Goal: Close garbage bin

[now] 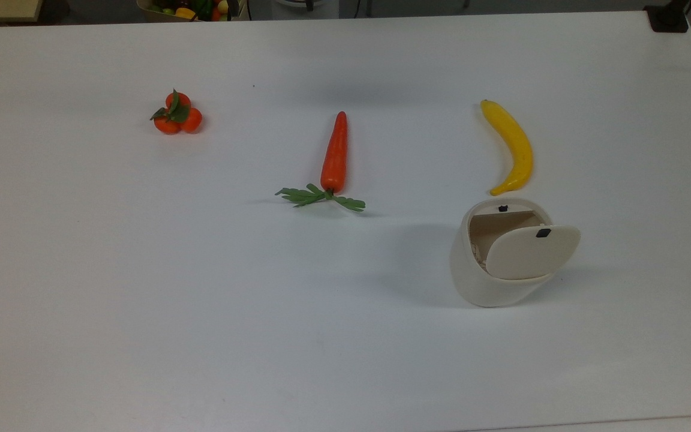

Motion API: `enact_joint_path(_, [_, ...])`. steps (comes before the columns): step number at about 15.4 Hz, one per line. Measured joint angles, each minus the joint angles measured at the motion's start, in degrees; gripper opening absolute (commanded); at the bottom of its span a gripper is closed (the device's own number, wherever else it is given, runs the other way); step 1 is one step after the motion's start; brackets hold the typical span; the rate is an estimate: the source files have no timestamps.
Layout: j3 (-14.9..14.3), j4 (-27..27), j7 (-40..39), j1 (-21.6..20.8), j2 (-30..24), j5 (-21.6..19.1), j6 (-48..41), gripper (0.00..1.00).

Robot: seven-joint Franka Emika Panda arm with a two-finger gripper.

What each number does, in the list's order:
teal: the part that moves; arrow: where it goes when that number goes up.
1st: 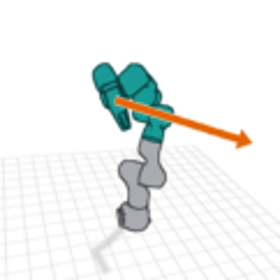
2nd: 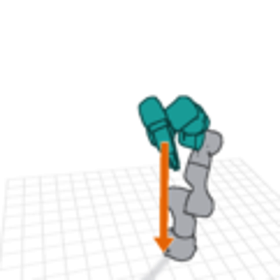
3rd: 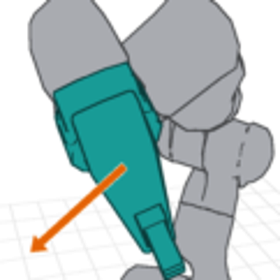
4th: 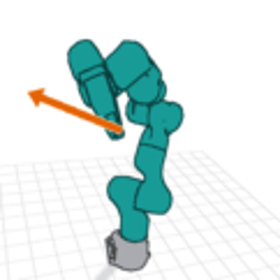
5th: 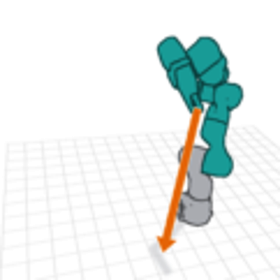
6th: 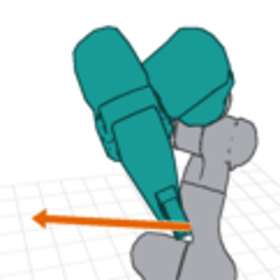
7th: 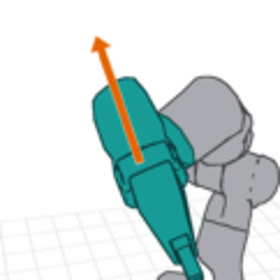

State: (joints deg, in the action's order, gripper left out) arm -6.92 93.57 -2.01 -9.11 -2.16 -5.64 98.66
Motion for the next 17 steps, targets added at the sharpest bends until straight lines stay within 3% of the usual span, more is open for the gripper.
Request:
enact_joint_path(12, [0.0, 0.1, -0.1, -0.1, 0.0, 0.0, 0.0, 1.0])
enact_joint_path(13, [0.0, 0.1, -0.1, -0.1, 0.1, 0.0, 0.0, 0.96])
enact_joint_path(17, [0.3, 0.1, -0.1, -0.3, 1.3, 0.0, 0.9, 0.51])
